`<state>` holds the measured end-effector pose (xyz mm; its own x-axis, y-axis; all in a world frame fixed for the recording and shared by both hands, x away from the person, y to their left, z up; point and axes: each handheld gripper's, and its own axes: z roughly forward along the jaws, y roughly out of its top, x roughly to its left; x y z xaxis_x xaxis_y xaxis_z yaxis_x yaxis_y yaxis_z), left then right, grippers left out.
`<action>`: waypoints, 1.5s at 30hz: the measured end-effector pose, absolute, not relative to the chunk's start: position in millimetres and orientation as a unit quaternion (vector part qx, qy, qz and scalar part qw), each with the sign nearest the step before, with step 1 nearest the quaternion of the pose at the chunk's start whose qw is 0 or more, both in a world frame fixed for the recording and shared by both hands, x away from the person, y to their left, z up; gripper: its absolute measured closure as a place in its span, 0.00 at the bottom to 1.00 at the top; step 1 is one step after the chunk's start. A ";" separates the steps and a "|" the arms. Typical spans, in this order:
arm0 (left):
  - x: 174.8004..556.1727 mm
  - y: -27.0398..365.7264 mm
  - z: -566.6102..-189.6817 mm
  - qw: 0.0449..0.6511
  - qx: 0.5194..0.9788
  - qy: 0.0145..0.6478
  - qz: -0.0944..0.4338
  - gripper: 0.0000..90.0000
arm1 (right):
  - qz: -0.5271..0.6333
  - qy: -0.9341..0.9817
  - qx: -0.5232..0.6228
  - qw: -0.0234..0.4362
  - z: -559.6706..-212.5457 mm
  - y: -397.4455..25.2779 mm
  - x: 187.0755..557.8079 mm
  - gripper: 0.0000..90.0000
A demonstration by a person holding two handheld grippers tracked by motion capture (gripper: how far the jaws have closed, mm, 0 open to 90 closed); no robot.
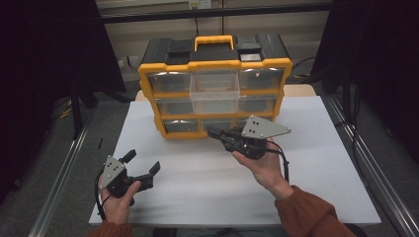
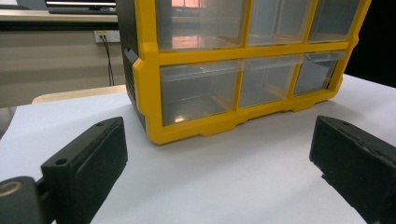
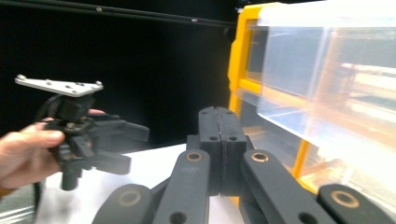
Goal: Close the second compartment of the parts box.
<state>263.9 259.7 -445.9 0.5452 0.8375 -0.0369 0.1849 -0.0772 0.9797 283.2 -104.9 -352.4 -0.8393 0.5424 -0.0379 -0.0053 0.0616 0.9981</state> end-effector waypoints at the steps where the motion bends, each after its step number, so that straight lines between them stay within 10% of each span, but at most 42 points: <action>1: 263.8 259.4 -445.9 0.565 0.673 0.380 0.289 0.05 | 0.654 0.700 0.191 0.216 -353.6 -105.7 284.1 1.00; 45: 263.5 260.0 -445.9 0.565 0.674 0.379 0.287 0.05 | 0.651 0.670 0.258 0.246 -359.1 -118.7 322.7 1.00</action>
